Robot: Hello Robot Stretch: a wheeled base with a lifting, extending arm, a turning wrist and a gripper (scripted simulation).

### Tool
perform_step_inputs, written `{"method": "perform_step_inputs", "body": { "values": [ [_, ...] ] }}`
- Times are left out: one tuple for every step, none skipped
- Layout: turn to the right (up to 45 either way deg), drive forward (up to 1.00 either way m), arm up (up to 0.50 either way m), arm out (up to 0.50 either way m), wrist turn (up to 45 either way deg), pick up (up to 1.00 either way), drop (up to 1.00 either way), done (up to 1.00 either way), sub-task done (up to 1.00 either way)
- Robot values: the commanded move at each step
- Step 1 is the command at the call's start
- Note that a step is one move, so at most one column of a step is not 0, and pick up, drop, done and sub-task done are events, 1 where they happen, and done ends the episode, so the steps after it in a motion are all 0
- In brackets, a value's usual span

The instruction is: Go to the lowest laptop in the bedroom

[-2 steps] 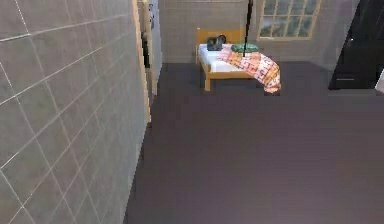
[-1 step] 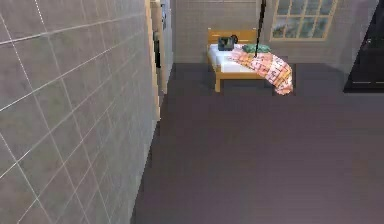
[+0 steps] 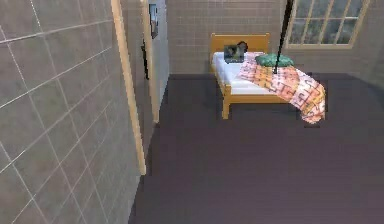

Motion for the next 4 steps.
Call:
{"method": "perform_step_inputs", "body": {
  "values": [
    [0.0, 1.00, 0.00, 0.00, 0.0, 0.00, 0.00, 0.00, 0.00],
    [0.0, 1.00, 0.00, 0.00, 0.0, 0.00, 0.00, 0.00, 0.00],
    [-6.0, 0.00, 0.00, 0.00, 0.0, 0.00, 0.00, 0.00, 0.00],
    [0.0, 0.25, 0.00, 0.00, 0.0, 0.00, 0.00, 0.00, 0.00]
  ]
}}
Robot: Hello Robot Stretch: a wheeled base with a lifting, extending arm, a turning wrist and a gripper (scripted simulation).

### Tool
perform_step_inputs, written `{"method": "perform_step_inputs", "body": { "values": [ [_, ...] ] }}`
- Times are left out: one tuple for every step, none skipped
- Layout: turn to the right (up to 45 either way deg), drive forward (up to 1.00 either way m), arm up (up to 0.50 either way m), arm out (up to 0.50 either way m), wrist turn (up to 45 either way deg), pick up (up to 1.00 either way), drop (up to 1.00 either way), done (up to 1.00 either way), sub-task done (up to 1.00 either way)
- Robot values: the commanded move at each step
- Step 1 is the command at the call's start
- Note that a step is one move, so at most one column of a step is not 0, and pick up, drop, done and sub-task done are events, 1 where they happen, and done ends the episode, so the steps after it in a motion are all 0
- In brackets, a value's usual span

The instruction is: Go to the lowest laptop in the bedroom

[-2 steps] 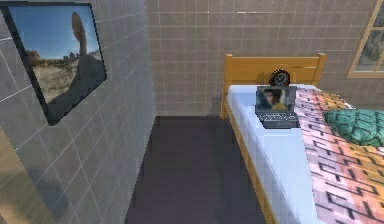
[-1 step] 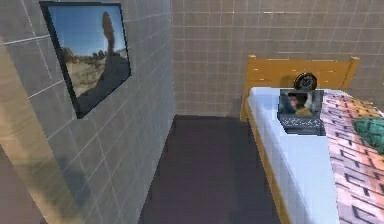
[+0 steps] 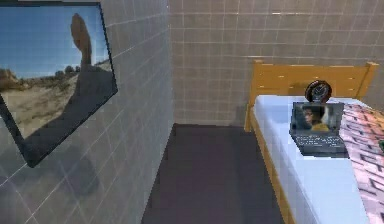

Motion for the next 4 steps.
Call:
{"method": "perform_step_inputs", "body": {
  "values": [
    [18.0, 0.00, 0.00, 0.00, 0.0, 0.00, 0.00, 0.00, 0.00],
    [0.0, 0.45, 0.00, 0.00, 0.0, 0.00, 0.00, 0.00, 0.00],
    [27.0, 0.00, 0.00, 0.00, 0.0, 0.00, 0.00, 0.00, 0.00],
    [0.0, 0.00, 0.00, 0.00, 0.0, 0.00, 0.00, 1.00, 0.00]
  ]
}}
